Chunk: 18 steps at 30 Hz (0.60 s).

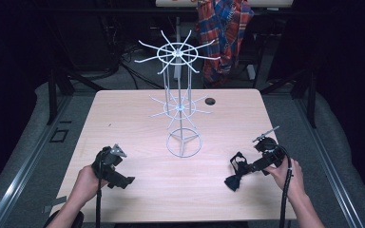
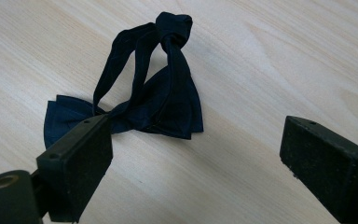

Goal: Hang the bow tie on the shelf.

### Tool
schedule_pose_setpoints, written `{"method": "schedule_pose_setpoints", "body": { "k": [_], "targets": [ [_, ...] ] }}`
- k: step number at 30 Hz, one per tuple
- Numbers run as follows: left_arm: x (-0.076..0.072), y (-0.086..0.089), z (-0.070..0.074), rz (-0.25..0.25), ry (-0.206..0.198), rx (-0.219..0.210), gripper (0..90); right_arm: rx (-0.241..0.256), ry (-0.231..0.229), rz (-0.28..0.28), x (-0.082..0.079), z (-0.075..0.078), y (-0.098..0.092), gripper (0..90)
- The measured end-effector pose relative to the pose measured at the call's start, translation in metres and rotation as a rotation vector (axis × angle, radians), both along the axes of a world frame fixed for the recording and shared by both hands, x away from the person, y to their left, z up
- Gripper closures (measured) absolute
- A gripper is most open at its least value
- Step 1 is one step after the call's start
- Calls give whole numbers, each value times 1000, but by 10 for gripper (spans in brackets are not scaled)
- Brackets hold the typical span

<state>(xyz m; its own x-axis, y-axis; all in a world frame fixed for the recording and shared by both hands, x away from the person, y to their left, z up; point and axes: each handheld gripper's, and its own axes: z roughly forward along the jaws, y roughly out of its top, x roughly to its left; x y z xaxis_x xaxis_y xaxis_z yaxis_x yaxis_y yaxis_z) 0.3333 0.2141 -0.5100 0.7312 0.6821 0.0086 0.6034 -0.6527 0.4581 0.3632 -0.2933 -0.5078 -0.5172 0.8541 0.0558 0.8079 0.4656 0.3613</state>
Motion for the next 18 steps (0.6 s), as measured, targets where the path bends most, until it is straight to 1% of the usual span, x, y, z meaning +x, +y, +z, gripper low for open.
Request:
{"method": "schedule_pose_setpoints", "body": {
  "k": [1,3,4,5,6,8,9,10,11,13,15,17,18],
  "targets": [
    [0,0,0,1,1,-2,2,-27,9,24,1,1,-1,90],
    [0,0,0,0,0,-1,2,-24,11,27,1,2,0,90],
    [0,0,0,0,2,-3,2,-13,5,23,1,1,1,90],
    [0,0,0,0,1,-1,2,-21,2,23,1,1,2,89],
    [0,0,0,-1,1,-3,2,-19,2,28,2,1,2,76],
    [0,0,0,-3,3,-4,2,-16,-11,5,2,1,5,32],
    [0,2,0,-1,7,1,2,-11,-17,8,2,1,5,32],
    [0,2,0,-1,5,1,2,-1,-26,-4,2,0,8,33],
    [0,1,1,4,4,-4,2,-11,-8,17,3,1,8,34],
    [0,0,0,-1,1,-7,2,-4,-3,28,3,0,10,34],
    [0,-1,0,-7,3,-1,2,-1,-2,28,3,0,10,37],
    [1,-1,0,-5,6,0,1,0,1,30,4,-3,10,75],
    [1,-1,0,-5,6,0,2,0,1,30,4,-3,10,75]
  ]
}}
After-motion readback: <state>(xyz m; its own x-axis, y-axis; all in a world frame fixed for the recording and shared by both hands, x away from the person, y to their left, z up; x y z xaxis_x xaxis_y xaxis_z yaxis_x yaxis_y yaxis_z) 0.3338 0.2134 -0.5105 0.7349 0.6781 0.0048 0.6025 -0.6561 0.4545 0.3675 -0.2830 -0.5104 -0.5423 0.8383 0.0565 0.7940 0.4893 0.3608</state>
